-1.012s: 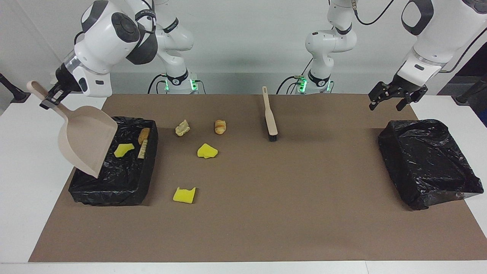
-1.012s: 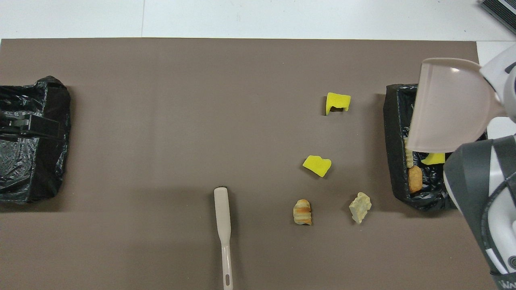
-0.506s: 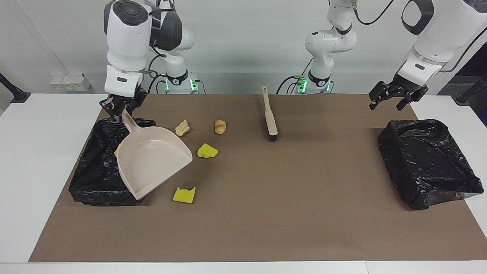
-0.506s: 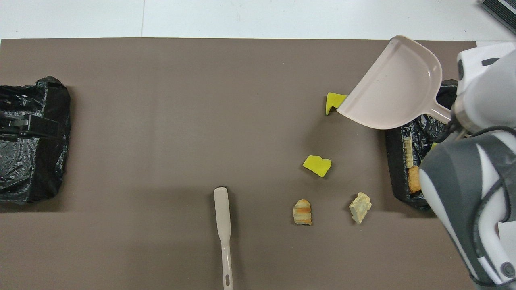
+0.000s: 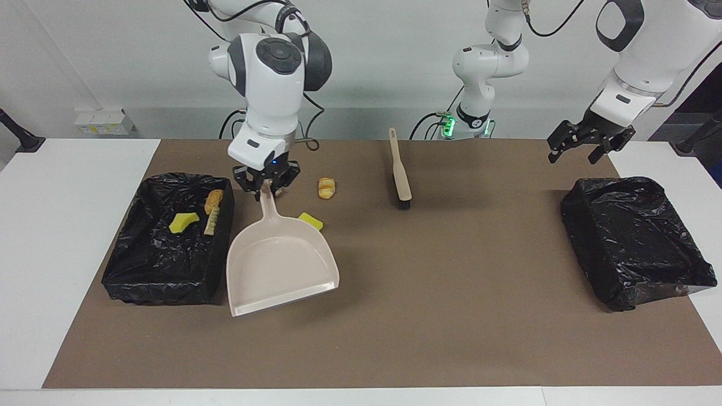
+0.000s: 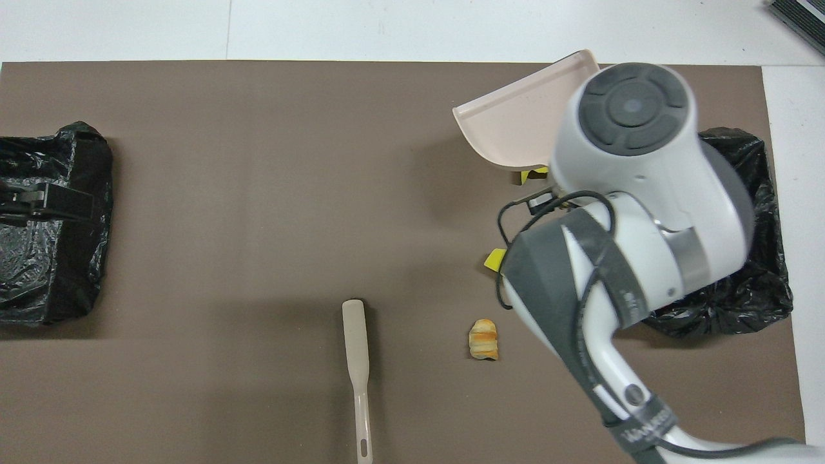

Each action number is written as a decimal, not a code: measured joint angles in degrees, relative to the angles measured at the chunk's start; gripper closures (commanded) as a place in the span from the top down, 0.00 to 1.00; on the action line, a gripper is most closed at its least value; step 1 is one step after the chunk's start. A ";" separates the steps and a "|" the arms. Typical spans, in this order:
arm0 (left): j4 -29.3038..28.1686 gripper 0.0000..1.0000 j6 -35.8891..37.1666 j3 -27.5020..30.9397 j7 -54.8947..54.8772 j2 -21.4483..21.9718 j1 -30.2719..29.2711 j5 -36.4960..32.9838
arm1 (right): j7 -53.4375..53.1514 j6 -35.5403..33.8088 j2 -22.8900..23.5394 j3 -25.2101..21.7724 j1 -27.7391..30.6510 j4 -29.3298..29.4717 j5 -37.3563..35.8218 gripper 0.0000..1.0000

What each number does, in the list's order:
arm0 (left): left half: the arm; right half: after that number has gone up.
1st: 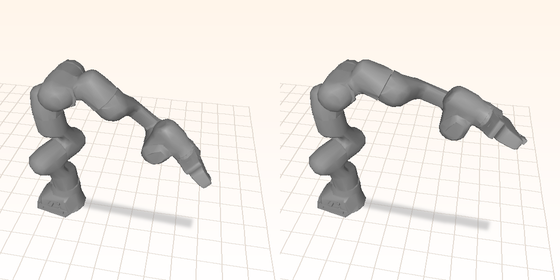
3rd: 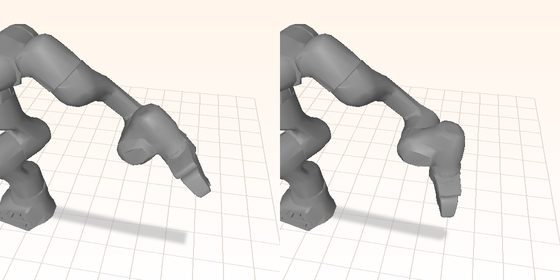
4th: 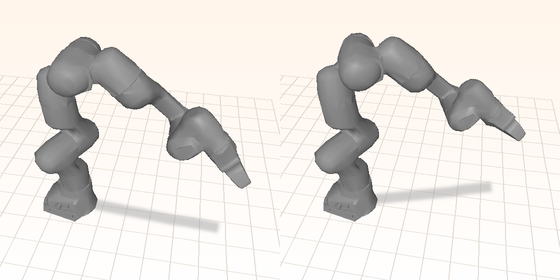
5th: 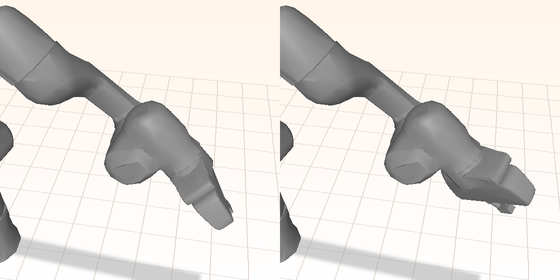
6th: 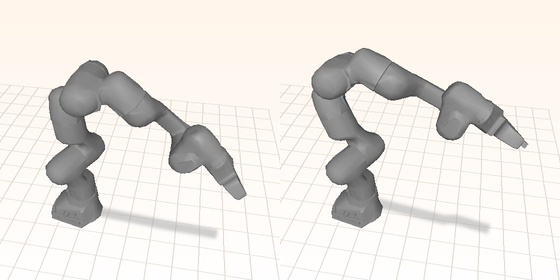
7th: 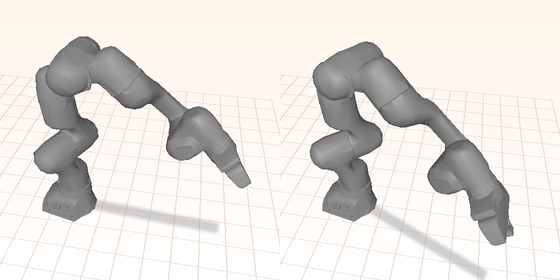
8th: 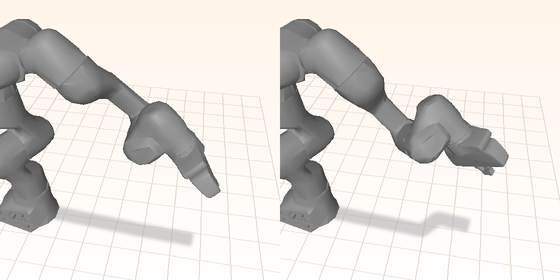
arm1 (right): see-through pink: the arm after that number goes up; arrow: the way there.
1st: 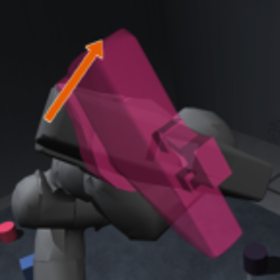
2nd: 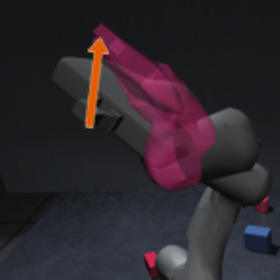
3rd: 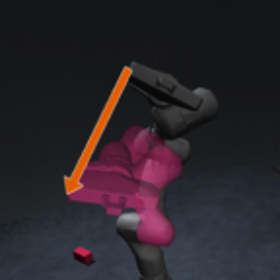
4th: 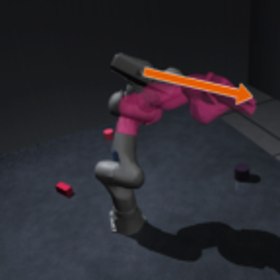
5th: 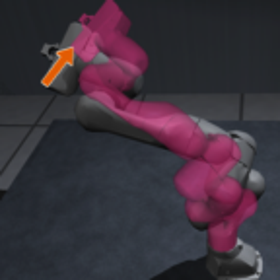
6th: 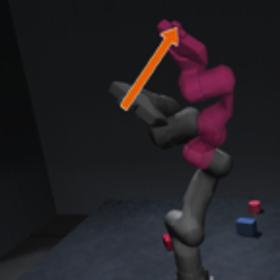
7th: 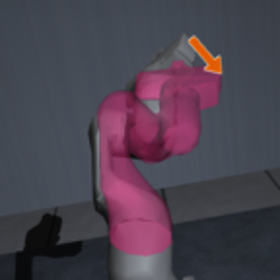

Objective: Sweep and dump trash in bin

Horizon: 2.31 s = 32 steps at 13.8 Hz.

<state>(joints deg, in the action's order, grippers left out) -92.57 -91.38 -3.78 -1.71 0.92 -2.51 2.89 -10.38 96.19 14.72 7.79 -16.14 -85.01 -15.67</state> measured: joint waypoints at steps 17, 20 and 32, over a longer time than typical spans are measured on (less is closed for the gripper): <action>-0.29 1.00 0.00 0.02 -0.04 0.01 0.00 0.00 | -32.35 11.11 22.72 -0.28 -18.60 16.03 11.72 0.00; -0.77 1.00 0.00 0.02 -0.04 0.13 0.00 0.00 | -30.81 12.98 23.05 -0.30 -18.64 14.61 12.77 0.00; -1.68 1.00 -1.55 -0.64 -0.04 -0.32 0.15 0.61 | -29.73 14.40 23.30 -0.35 -18.54 11.93 13.07 0.96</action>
<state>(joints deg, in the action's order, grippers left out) -94.25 -92.93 -4.42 -1.75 0.60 -2.36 3.50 -40.11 110.58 38.03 7.43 -34.68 -73.08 -2.60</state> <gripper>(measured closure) 0.000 0.524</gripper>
